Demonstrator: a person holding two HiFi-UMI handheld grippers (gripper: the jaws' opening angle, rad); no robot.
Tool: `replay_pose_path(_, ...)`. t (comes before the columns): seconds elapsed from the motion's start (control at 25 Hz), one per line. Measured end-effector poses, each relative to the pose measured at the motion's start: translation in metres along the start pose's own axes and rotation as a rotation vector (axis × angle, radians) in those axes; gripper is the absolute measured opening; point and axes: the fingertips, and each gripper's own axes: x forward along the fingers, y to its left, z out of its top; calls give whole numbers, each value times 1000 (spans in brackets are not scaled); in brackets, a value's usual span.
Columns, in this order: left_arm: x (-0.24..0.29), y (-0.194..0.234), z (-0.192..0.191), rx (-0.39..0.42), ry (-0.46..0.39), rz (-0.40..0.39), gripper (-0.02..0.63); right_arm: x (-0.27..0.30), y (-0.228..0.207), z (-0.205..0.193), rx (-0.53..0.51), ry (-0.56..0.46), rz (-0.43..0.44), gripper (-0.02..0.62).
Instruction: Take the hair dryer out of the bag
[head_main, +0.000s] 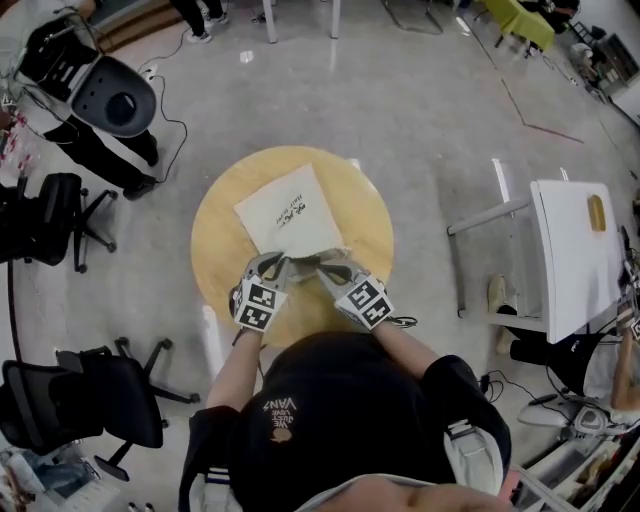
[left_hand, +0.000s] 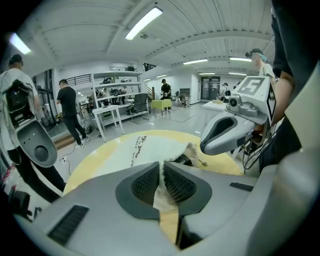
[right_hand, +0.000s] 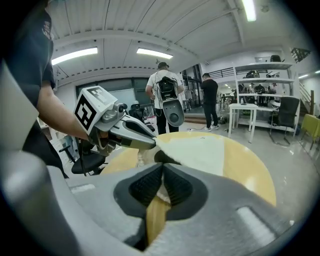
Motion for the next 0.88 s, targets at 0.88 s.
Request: replay_pose_path(0.88, -6, 14, 23, -98, -11, 19, 35, 54, -1, 3, -329, 207, 53, 191)
